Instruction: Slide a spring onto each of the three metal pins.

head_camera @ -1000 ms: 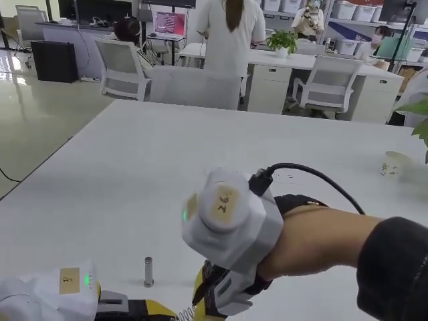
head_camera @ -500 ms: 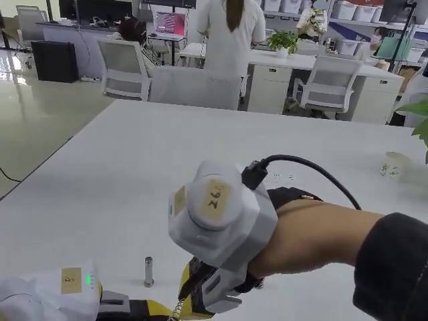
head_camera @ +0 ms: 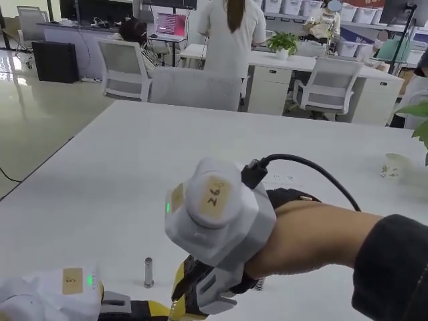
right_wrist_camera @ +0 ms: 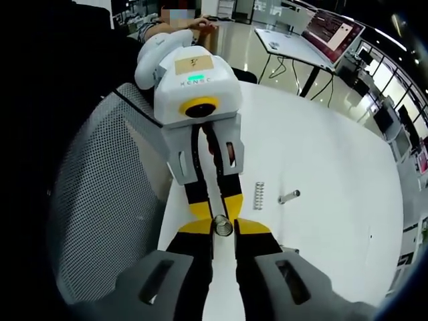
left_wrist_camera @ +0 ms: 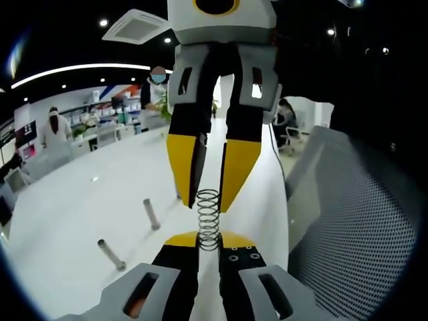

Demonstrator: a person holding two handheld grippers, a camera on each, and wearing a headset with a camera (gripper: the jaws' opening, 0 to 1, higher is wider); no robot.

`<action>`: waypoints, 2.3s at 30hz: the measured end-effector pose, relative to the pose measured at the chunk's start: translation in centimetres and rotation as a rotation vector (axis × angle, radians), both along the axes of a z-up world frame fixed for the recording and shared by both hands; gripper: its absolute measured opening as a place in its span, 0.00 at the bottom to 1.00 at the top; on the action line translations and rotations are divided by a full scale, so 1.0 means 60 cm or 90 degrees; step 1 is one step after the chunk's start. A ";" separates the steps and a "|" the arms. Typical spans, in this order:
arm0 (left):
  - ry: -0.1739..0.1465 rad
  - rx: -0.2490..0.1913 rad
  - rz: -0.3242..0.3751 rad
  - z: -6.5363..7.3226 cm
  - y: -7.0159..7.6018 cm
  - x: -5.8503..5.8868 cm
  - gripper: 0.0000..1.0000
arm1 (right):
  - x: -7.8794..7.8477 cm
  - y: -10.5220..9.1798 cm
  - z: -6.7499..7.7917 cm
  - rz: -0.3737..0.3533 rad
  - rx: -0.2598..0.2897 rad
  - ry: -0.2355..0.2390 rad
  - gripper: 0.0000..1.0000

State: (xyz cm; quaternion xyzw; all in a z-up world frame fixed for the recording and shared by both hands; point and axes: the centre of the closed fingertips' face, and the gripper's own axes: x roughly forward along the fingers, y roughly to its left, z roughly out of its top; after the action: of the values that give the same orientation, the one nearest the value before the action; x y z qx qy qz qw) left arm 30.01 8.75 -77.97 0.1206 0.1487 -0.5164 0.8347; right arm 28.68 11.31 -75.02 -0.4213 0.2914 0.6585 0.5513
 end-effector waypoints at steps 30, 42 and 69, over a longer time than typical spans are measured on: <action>-0.018 -0.013 -0.009 0.016 -0.009 -0.004 0.02 | -0.005 -0.010 -0.023 -0.028 -0.017 0.051 0.09; -0.023 0.023 -0.029 0.008 -0.015 -0.010 0.02 | -0.011 -0.015 -0.031 -0.020 -0.041 0.053 0.08; 0.011 -0.005 0.016 0.000 0.005 0.000 0.20 | 0.004 -0.021 -0.028 -0.038 -0.043 0.042 0.08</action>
State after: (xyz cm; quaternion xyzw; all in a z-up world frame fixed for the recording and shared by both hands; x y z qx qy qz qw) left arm 29.99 9.06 -77.99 0.1106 0.1556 -0.5072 0.8404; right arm 28.94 10.08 -76.68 -0.4086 0.3441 0.6451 0.5463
